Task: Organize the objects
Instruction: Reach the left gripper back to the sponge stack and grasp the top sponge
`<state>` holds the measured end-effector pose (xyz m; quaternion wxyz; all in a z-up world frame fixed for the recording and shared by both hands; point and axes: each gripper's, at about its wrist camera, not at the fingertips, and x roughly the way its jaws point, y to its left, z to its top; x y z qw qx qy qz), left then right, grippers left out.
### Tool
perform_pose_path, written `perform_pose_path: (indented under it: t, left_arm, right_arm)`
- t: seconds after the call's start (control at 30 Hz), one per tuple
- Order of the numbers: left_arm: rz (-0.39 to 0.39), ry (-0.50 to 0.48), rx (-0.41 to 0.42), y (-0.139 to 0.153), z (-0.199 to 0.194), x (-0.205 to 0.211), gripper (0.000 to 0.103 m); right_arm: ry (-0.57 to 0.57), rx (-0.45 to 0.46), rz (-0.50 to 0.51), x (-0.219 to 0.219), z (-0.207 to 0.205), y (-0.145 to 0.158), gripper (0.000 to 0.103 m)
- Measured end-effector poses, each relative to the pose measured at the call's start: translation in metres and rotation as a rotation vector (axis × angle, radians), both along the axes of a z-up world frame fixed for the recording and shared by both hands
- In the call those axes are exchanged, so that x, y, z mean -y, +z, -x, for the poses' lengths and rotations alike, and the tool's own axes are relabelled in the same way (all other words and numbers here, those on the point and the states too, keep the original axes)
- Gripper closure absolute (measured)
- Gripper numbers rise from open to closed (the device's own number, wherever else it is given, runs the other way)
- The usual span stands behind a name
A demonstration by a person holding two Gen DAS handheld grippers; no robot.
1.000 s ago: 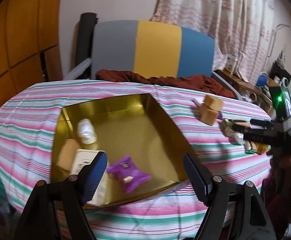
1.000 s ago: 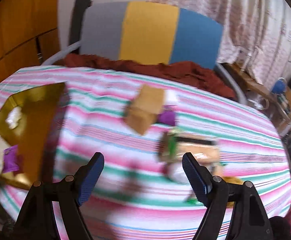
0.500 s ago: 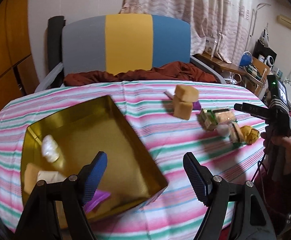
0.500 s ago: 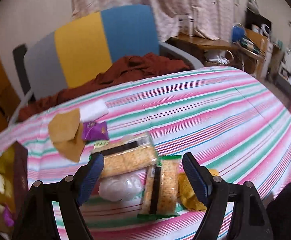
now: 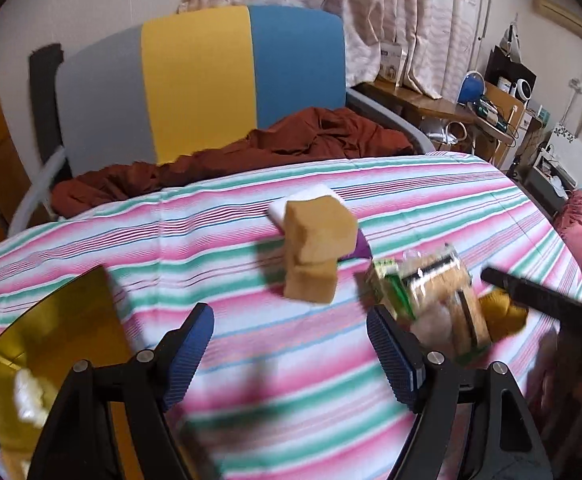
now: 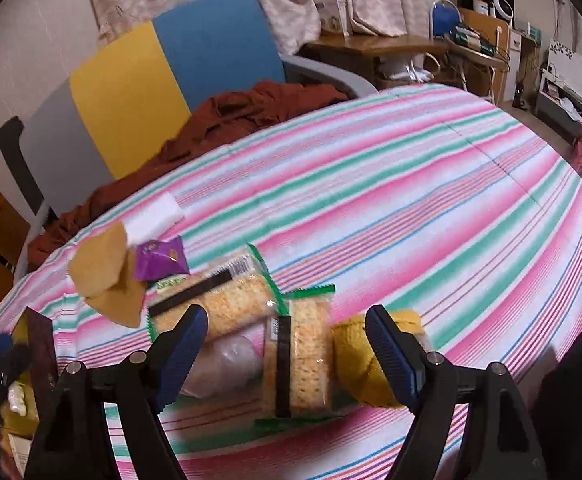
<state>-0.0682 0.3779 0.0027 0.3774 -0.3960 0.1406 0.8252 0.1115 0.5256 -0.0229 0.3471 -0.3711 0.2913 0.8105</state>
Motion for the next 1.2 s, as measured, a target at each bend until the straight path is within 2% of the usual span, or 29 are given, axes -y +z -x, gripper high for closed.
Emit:
perform_pose_path:
  t: [0.13, 0.23, 0.4, 0.5, 0.57, 0.6, 0.63, 0.7, 0.87, 1.03, 1.2]
  left_arm:
    - [0.010, 0.010, 0.049, -0.005, 0.019, -0.035, 0.011]
    - [0.025, 0.024, 0.038, -0.008, 0.031, -0.063, 0.000]
    - [0.088, 0.037, -0.003, -0.020, 0.048, -0.101, 0.000]
    - [0.127, 0.041, 0.000, -0.033, 0.059, -0.114, 0.000]
    - [0.129, 0.052, 0.024, -0.041, 0.065, -0.115, 0.010]
    - [0.121, 0.054, 0.042, -0.045, 0.068, -0.114, 0.031]
    - [0.104, 0.049, 0.078, -0.048, 0.072, -0.111, 0.046]
    - [0.067, 0.047, 0.127, -0.050, 0.073, -0.105, 0.047]
    - [-0.014, 0.020, 0.085, -0.035, 0.052, -0.073, 0.048]
    - [-0.027, 0.005, 0.072, -0.035, 0.017, -0.038, 0.048]
    - [0.008, -0.031, 0.045, -0.055, -0.039, -0.007, 0.048]
  right_arm:
    - [-0.006, -0.005, 0.002, -0.001, -0.003, 0.000, 0.020]
    - [-0.007, -0.017, 0.016, -0.003, -0.004, 0.001, 0.020]
    - [-0.003, -0.030, 0.031, -0.006, -0.004, -0.001, 0.020]
    - [0.003, -0.028, 0.032, -0.006, -0.001, -0.001, 0.020]
    - [0.007, -0.023, 0.033, -0.006, 0.000, -0.002, 0.020]
    - [0.007, -0.021, 0.033, -0.006, 0.000, -0.002, 0.020]
    - [0.005, -0.018, 0.029, -0.006, 0.000, -0.002, 0.020]
    - [0.000, -0.013, 0.022, -0.006, 0.000, -0.001, 0.020]
    - [-0.005, -0.012, 0.012, -0.006, 0.000, 0.000, 0.020]
    - [-0.007, -0.006, 0.003, -0.006, 0.001, 0.000, 0.020]
    - [0.001, -0.016, -0.022, -0.002, 0.001, 0.004, 0.020]
